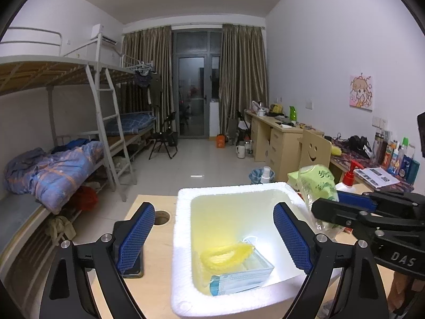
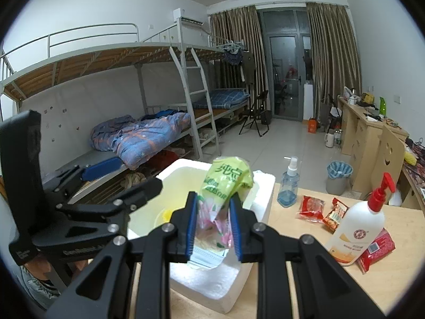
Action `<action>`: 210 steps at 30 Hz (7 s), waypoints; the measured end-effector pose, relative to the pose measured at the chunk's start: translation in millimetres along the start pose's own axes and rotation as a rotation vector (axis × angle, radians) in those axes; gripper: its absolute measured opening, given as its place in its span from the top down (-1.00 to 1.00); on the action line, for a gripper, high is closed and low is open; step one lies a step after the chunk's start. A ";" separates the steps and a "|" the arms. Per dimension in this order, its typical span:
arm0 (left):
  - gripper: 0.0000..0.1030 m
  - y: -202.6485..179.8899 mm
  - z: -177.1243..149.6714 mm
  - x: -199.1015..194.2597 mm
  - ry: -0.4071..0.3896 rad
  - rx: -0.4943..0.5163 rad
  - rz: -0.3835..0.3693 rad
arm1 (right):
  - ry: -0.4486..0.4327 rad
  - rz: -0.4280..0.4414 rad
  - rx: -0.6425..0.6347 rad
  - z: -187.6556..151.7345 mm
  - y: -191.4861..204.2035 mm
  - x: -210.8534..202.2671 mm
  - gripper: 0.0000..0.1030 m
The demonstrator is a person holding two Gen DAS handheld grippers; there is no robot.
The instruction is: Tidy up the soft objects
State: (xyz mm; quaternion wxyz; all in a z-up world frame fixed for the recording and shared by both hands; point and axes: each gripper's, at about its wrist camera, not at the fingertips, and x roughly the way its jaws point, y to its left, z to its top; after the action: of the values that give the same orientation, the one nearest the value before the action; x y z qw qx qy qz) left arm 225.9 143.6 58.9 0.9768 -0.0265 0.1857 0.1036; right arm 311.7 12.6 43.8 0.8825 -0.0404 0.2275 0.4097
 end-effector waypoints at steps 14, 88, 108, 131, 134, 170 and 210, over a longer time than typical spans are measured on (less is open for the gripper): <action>-0.99 24.5 -5.4 -31.8 -0.031 -0.043 0.094 | 0.042 0.032 -0.026 2.2 8.5 18.1 0.47; -0.99 -63.5 -24.9 -103.8 -0.036 -0.013 -0.108 | -0.089 -0.206 0.041 -39.0 -27.3 -106.0 -0.99; -0.99 -93.7 -62.5 -99.7 -0.004 -0.017 -0.145 | -0.081 -0.285 0.081 -81.1 -54.1 -132.3 -0.99; -0.99 -128.9 -142.1 -68.2 0.052 0.030 -0.189 | -0.032 -0.309 0.094 -153.2 -58.1 -141.8 -0.99; -0.99 -133.4 -147.0 -63.5 0.070 0.038 -0.193 | -0.031 -0.324 0.089 -151.9 -60.9 -145.1 -0.99; -0.90 -155.8 -170.5 -5.3 0.311 0.014 -0.273 | 0.020 -0.322 0.144 -157.6 -81.9 -136.8 -0.99; 0.81 -171.4 -171.4 10.2 0.393 0.074 -0.295 | 0.041 -0.305 0.188 -167.8 -98.3 -126.3 -0.99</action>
State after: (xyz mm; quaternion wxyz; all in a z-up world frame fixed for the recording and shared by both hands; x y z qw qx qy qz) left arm 210.4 -37.4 -102.0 0.9267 -0.0373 0.3699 -0.0542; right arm 251.9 -184.6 -62.4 0.9293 0.0000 0.2743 0.2472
